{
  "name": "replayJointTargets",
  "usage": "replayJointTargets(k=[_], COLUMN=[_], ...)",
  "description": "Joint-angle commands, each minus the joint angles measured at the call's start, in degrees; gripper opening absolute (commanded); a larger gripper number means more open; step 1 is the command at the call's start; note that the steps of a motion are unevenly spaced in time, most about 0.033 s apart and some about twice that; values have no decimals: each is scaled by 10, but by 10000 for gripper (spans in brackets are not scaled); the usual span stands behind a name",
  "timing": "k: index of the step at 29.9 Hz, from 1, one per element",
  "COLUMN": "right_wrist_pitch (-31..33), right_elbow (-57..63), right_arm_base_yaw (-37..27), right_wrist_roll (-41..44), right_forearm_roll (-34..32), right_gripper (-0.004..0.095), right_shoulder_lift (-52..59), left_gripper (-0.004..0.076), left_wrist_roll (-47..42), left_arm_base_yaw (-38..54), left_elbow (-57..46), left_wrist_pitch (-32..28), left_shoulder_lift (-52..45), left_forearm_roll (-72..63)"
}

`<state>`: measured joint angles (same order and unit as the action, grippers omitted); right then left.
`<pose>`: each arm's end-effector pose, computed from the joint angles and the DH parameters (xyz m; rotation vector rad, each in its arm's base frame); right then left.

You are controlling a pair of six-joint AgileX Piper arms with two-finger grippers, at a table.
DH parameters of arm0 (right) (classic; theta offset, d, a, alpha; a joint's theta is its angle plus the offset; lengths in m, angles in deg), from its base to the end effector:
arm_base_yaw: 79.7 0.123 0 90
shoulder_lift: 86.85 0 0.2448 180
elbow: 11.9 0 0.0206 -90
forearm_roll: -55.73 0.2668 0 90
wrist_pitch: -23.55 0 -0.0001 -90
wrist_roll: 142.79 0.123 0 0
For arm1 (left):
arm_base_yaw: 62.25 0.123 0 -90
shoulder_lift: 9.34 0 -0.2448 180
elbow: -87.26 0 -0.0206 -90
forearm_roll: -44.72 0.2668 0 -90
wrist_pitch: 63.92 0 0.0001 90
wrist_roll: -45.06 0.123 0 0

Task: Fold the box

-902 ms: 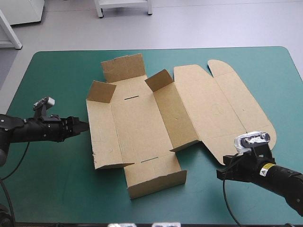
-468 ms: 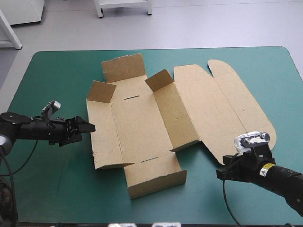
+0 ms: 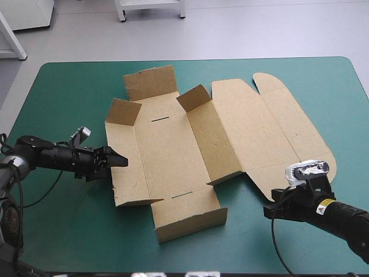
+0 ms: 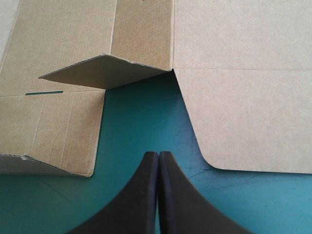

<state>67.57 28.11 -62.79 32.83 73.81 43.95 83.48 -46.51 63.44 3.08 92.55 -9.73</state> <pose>0.1798 0.0824 0.2525 -0.2769 2.3101 0.4788 0.2941 -0.0128 0.1421 -0.1368 2.7014 -1.1862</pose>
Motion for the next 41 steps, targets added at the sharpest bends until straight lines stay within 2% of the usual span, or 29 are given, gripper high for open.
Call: replayJointTargets(k=[1, 14, 24, 32, 34, 37, 41], right_wrist_pitch=[-32, -34, -37, -34, -32, -31, -28], right_elbow=[-20, -20, -20, -20, -20, -20, -20], right_arm_base_yaw=[2, 2, 2, 2, 2, 2, 2], right_wrist_roll=[-1, 2, 2, 2, 2, 2, 4], right_forearm_roll=[12, 10, 9, 9, 9, 9, 9], right_gripper=[-19, -19, -19, -19, -19, -19, -19], right_shoulder_lift=[0, 0, 0, 0, 0, 0, 0], left_gripper=[540, 373, 370, 362, 286, 17, -9], left_wrist_roll=[9, 45, 45, 47, 47, 53, 51], left_arm_base_yaw=[-6, -6, -10, -42, -42, -42, -42], left_elbow=[15, 15, 15, 15, 15, 15, 48], left_wrist_pitch=[20, 38, 49, 27, 27, 25, 30], left_shoulder_lift=[-10, 0, 23, 32, 32, 32, 32], left_forearm_roll=[-46, -92, -92, -93, -93, -93, -72])
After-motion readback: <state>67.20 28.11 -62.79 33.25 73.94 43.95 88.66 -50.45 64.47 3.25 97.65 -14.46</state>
